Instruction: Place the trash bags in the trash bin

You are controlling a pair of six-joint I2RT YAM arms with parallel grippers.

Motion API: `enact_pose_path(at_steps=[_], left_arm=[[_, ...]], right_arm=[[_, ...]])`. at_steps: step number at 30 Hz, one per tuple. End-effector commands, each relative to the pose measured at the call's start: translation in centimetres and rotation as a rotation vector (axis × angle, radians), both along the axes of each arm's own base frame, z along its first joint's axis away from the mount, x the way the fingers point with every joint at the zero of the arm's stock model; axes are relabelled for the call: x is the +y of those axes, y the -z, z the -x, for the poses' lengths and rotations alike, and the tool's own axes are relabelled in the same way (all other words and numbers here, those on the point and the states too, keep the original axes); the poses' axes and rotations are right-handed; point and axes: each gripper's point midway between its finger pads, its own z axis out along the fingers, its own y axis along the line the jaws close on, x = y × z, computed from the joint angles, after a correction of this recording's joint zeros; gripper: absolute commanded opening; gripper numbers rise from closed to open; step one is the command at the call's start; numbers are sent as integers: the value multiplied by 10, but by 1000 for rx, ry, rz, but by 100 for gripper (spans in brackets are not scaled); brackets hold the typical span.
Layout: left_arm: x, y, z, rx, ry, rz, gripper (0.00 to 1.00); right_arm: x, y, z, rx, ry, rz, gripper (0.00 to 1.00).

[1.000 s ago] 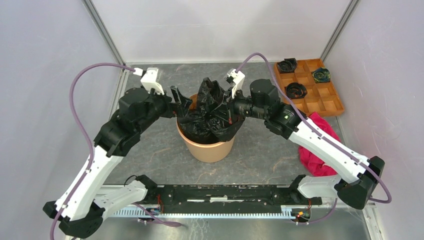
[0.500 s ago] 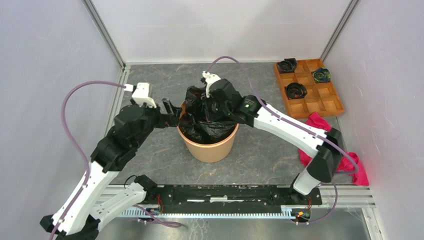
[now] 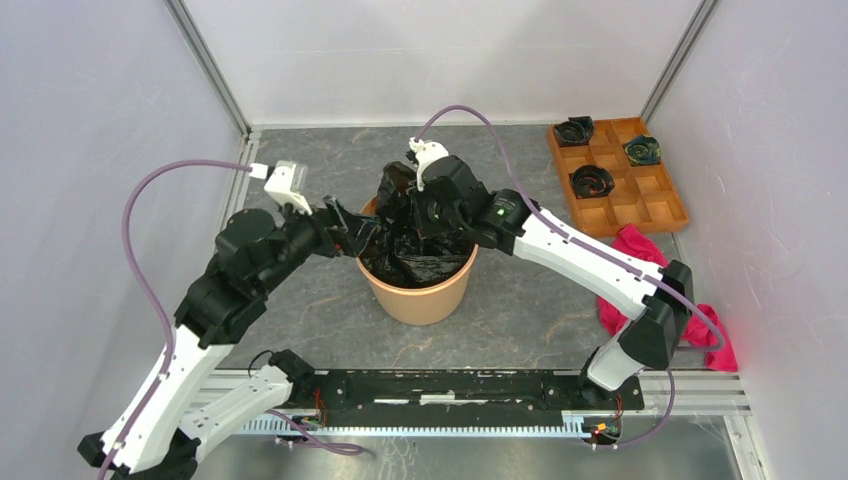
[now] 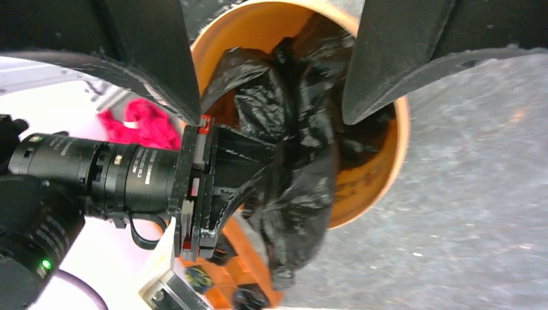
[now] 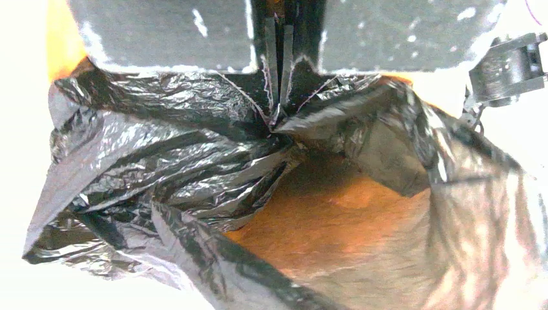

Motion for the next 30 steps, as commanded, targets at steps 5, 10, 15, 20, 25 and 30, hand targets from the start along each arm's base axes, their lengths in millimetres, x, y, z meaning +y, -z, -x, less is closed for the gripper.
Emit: enact_pose_path(at_steps=[5,10,15,20,25,30], left_arm=[[-66,-39,13,51,301,210,81],[-48,-35,-4,87,131,228,69],[-36,-31,-9,100,43,268,65],[-37,-26,-21,130,-10,297,64],[-30,-30,-28,103,-57,304,61],[-41,-20,-32,127,-33,325,68]], right_arm=[[-3,-58,12,-116,-46,-165,1],[-3,-66,18,-137,-83,-190,1],[-5,-66,20,-161,-91,-220,1],[-2,-66,23,-165,-126,-209,1],[-6,-65,25,-185,-136,-203,1],[-9,-66,25,-208,-130,-211,1]])
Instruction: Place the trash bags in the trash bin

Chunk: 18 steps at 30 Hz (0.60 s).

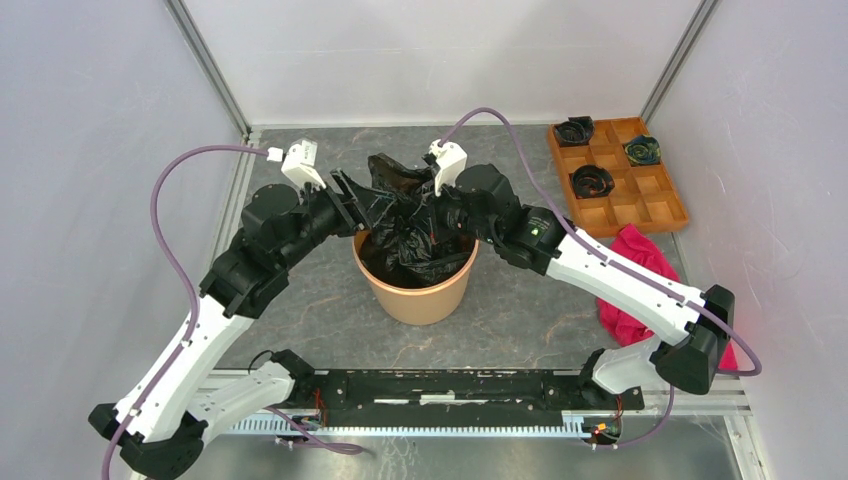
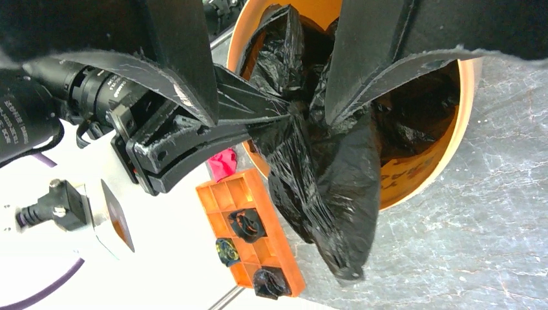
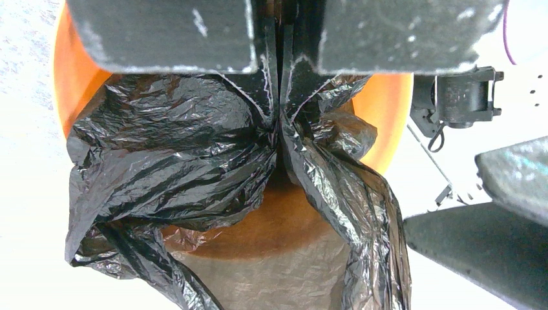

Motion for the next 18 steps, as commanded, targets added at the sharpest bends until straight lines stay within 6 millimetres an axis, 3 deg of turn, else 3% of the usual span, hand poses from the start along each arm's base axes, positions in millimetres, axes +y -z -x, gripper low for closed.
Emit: enact_pose_path(at_steps=[1,5,11,14,15,17,18], left_arm=[[-11,-6,-9,-2,0,87,67],[-22,4,-15,29,27,74,58],[-19,-4,-16,-34,30,57,20],[-13,-2,-17,-32,6,25,6],[-7,-2,-18,-31,-21,6,5],[9,0,-16,-16,-83,-38,2],[17,-1,-14,-19,-106,-60,2]], right_arm=[[-1,-24,1,-73,-10,-62,1],[0,-23,1,-74,-21,-51,1],[-1,-18,6,-72,-45,-48,2],[-3,-15,7,-81,-52,-35,4],[-4,-15,7,-97,-58,-22,9],[-9,-18,6,-129,-68,21,37],[-15,-18,3,-142,-53,55,46]])
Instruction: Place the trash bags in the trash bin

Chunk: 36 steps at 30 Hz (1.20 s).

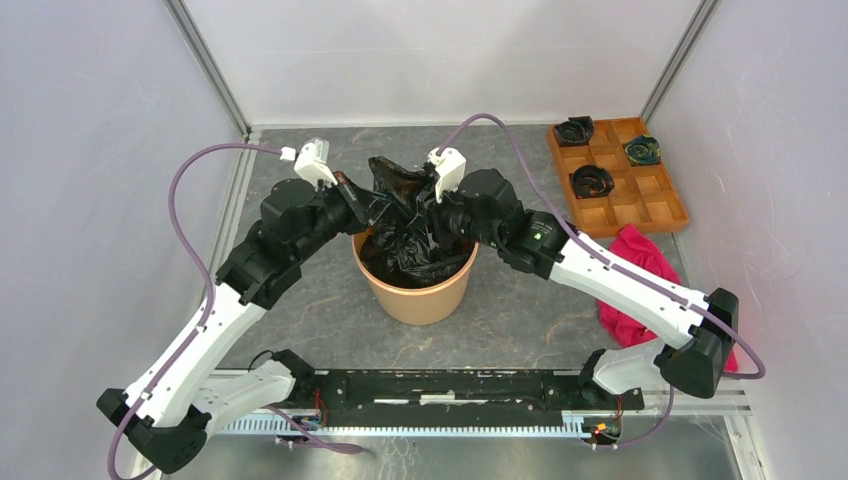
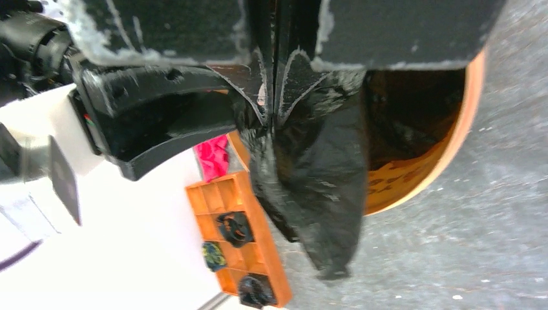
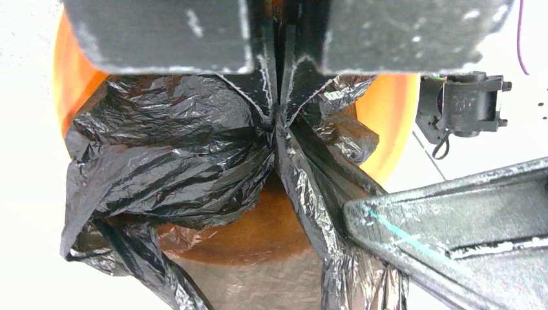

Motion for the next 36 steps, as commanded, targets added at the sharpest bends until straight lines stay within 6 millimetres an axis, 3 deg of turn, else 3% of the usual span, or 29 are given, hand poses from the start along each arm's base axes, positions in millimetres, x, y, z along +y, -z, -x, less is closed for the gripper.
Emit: enact_pose_path(at_steps=[1,5,8,12,17,21,25,30,33,36], left_arm=[[36,-20,6,-69,-113,-90,2],[59,-19,19,-68,-163,-145,2],[71,-12,25,-54,-191,-175,2],[79,-9,32,-50,-205,-185,2],[83,-5,37,-42,-202,-195,2],[84,-4,39,-41,-200,-198,2],[84,-4,40,-43,-200,-198,2],[87,-4,42,-46,-204,-204,2],[89,-5,43,-47,-208,-207,2],[91,-6,45,-50,-213,-205,2]], right_arm=[[-17,-25,-2,-113,-7,56,49],[-25,-41,3,-205,-69,119,68],[-37,-51,4,-280,-87,162,90],[-51,-55,3,-347,-80,208,98],[-46,-50,14,-374,-151,185,91],[-27,-35,23,-332,-250,156,77],[1,-27,49,-284,-438,66,82],[3,-6,29,-265,-348,107,78],[1,10,13,-263,-283,157,71],[4,14,4,-282,-253,163,61]])
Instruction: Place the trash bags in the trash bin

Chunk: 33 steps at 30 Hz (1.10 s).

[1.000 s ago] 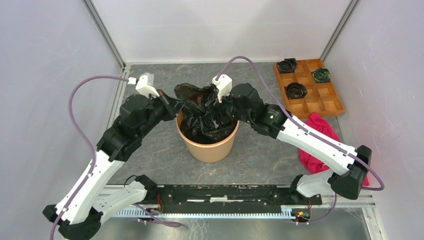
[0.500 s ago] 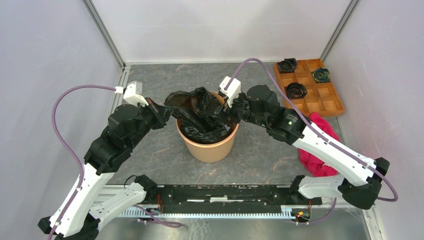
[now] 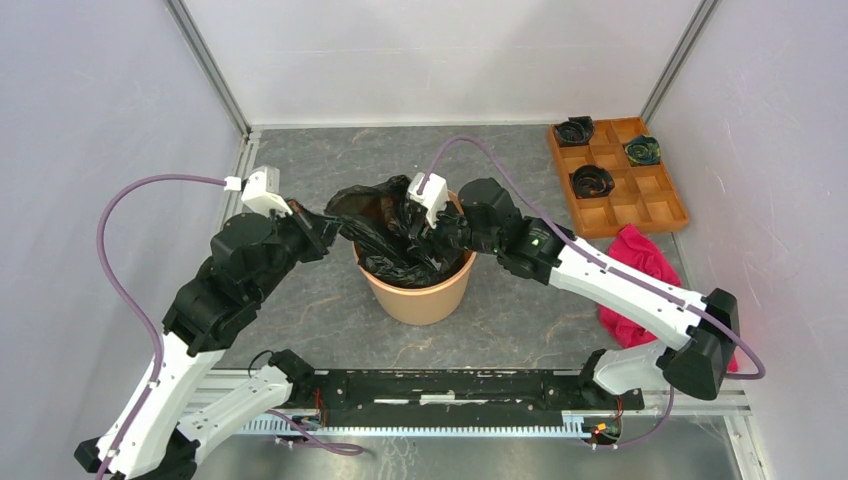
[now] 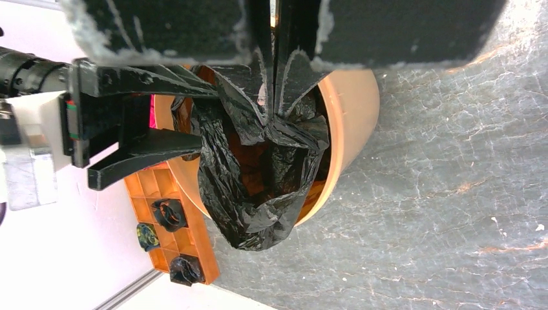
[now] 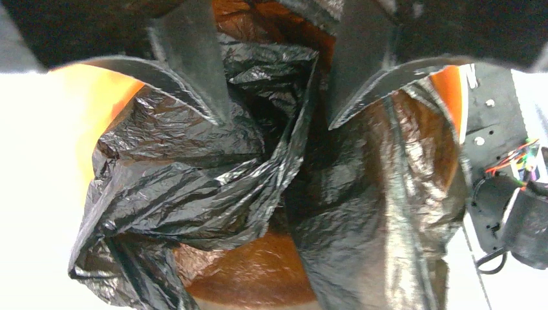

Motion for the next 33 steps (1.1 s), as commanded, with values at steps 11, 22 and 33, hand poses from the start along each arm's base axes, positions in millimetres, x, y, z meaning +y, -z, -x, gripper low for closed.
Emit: enact_pose_path(at_steps=[11,22,33], left_arm=[[25,14,5,35,-90,-78,2],[19,43,-22,139,-88,-282,2],[30,98,-10,273,-91,-334,2]], right_arm=[[-37,-79,-67,-8,422,-115,0],[-81,-56,-130,181,454,-192,0],[-95,11,-160,270,433,-111,7]])
